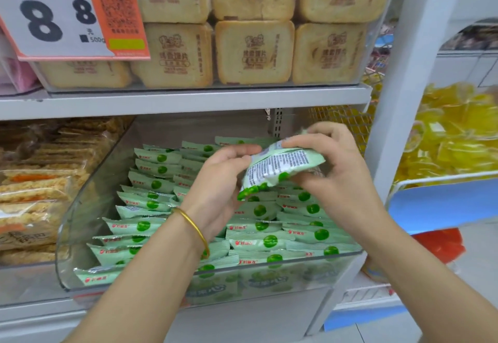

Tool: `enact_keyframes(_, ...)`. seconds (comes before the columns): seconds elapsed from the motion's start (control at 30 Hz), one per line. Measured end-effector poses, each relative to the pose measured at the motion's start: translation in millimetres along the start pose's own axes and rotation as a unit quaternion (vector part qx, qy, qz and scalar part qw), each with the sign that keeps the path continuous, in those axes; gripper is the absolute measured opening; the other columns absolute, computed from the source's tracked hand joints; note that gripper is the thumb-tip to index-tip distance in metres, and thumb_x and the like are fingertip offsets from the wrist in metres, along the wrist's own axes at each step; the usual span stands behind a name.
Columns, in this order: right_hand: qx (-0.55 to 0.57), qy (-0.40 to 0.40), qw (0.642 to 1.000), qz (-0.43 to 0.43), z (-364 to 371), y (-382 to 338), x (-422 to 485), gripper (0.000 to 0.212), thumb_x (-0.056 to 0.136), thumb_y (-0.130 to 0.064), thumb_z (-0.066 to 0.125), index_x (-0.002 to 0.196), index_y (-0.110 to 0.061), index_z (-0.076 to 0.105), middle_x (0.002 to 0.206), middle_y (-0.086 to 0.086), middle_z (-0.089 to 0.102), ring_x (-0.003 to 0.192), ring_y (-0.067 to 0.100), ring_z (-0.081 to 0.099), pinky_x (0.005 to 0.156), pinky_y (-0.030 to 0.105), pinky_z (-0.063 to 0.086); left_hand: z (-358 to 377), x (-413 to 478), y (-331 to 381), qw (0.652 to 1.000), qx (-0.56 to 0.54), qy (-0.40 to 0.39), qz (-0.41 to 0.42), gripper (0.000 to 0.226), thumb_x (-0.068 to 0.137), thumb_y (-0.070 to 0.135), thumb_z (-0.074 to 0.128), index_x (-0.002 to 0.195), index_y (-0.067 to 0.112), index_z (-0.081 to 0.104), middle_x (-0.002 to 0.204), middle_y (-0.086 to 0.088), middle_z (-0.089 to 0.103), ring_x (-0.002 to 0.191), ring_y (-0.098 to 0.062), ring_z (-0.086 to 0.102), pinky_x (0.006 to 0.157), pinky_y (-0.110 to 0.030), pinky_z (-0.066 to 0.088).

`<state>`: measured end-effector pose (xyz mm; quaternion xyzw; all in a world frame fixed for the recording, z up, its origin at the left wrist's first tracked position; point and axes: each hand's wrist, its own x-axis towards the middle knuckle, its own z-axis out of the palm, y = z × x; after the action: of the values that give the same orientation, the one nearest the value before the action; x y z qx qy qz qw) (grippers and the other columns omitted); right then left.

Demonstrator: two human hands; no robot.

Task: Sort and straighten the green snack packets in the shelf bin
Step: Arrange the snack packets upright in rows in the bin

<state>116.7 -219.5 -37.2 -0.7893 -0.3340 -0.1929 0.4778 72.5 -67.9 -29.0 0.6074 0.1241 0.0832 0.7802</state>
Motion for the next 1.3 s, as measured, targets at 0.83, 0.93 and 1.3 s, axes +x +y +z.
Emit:
enact_keyframes(0.83, -0.487, -0.161, 0.857, 0.048, 39, 17, 36, 0.039, 0.08, 0.007, 0.05, 0.113, -0.013, 0.056, 0.106, 0.009, 0.063, 0.103, 0.031, 0.057, 0.071, 0.035, 0.041, -13, 48, -34, 0.711, 0.686, -0.057, 0.142, 0.045, 0.098, 0.026, 0.031, 0.143, 0.019, 0.036, 0.158, -0.002, 0.016, 0.145, -0.016, 0.01, 0.118, -0.043, 0.007)
enact_keyframes(0.93, -0.469, -0.218, 0.852, 0.083, 39, 19, 38, 0.051, 0.084, 0.005, 0.048, 0.132, -0.013, 0.044, 0.124, 0.013, 0.057, 0.118, 0.032, 0.05, 0.097, 0.038, 0.039, -14, 47, -34, 0.723, 0.674, -0.054, 0.143, 0.045, 0.098, 0.024, 0.033, 0.142, 0.019, 0.037, 0.157, -0.002, 0.018, 0.145, -0.017, 0.011, 0.118, -0.042, 0.008)
enact_keyframes(1.3, -0.391, -0.195, 0.894, 0.101, 20, 10, 15, 0.045, 0.083, 0.01, 0.043, 0.12, -0.013, 0.054, 0.116, 0.009, 0.056, 0.106, 0.029, 0.053, 0.071, 0.032, 0.041, -8, 53, -24, 0.705, 0.677, -0.118, 0.175, 0.054, 0.1, 0.029, 0.031, 0.151, 0.024, 0.013, 0.159, 0.007, 0.0, 0.145, -0.007, -0.004, 0.119, -0.043, -0.002)
